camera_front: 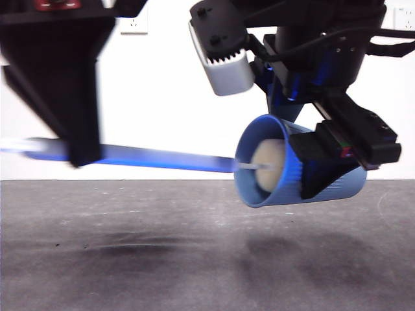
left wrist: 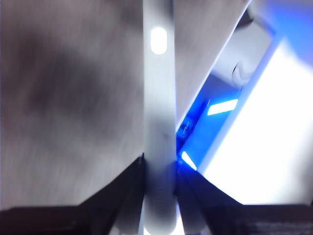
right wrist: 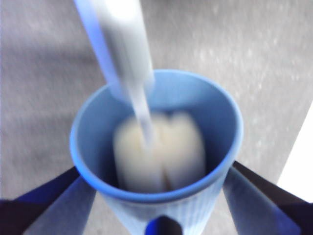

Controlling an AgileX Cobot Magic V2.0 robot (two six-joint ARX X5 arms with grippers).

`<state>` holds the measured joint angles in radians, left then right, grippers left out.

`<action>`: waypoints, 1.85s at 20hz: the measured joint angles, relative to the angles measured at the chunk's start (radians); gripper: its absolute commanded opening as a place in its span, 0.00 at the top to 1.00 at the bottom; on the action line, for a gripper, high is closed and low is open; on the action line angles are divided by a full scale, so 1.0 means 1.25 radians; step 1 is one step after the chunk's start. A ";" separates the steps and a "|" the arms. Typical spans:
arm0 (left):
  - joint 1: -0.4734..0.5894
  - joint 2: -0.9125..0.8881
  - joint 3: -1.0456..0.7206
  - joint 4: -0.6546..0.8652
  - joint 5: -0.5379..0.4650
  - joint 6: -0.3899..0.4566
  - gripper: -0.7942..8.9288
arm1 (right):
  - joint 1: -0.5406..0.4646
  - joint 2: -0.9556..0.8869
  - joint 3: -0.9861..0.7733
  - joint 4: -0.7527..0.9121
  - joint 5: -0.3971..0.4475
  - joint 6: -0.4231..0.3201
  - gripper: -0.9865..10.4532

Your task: Pick up the cup brush,pick up the cup,insert the brush into the cup,clean the cup,put the cup brush back,put the cup back to the fixed position on the table

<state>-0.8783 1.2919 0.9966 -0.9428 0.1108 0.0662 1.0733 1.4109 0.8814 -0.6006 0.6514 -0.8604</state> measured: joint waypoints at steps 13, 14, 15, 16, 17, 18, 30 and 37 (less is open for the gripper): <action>0.000 -0.068 0.000 -0.076 -0.005 -0.002 0.93 | -0.001 0.000 0.000 -0.005 0.003 0.003 0.93; 0.000 -0.061 0.000 -0.059 0.007 -0.005 0.93 | -0.001 0.000 0.000 -0.005 0.003 0.003 0.93; 0.000 -0.052 0.000 -0.042 0.013 -0.006 0.93 | -0.001 0.000 0.000 -0.005 0.003 0.003 0.93; 0.000 -0.038 0.000 -0.018 0.016 -0.007 0.93 | -0.001 0.000 0.000 -0.005 0.003 0.003 0.93; 0.000 -0.026 0.000 -0.001 0.019 -0.010 0.93 | -0.001 0.000 0.000 -0.005 0.003 0.003 0.93; 0.000 -0.014 0.000 0.016 0.020 -0.013 0.93 | -0.001 0.000 0.000 -0.005 0.003 0.003 0.93; 0.000 0.047 0.000 0.001 -0.007 -0.027 0.93 | 0.001 0.000 0.000 -0.005 0.003 0.033 0.93; 0.000 -0.069 0.000 -0.149 -0.089 -0.027 0.93 | -0.009 0.000 0.000 -0.034 0.011 0.065 0.93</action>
<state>-0.8780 1.2057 0.9966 -1.1290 0.0002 0.0322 1.0615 1.4109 0.8818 -0.6426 0.6647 -0.7792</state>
